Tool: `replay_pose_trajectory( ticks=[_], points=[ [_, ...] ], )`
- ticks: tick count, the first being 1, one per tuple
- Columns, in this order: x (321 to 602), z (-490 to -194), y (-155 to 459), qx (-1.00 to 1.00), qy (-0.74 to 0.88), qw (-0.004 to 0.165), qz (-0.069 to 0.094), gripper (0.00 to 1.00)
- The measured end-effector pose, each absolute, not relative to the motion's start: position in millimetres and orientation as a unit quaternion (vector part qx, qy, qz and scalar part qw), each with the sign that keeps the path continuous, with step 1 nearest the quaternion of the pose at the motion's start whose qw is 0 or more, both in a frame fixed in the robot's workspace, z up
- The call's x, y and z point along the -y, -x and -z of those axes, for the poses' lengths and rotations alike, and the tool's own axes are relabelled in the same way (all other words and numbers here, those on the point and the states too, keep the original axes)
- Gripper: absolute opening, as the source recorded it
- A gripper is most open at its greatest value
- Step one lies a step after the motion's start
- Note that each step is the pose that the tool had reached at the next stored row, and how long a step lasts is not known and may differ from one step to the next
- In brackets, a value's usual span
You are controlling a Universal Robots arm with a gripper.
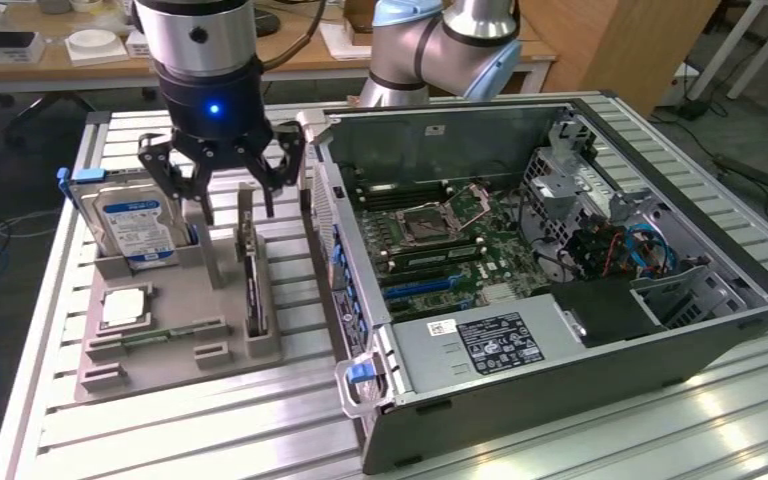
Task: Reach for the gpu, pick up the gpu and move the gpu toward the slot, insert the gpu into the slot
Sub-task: 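Pick up the gpu and move the gpu toward the slot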
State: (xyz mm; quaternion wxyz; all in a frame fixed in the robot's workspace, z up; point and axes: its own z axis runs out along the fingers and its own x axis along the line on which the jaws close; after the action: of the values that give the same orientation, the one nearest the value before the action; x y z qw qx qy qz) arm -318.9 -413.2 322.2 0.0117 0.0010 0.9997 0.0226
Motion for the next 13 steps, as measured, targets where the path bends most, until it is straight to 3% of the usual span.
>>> replay_pose_trajectory(
  ticks=[13],
  points=[
    [414.2,-303.2,318.7,-1.000,0.000,0.012,-0.023,0.65]
  ],
)
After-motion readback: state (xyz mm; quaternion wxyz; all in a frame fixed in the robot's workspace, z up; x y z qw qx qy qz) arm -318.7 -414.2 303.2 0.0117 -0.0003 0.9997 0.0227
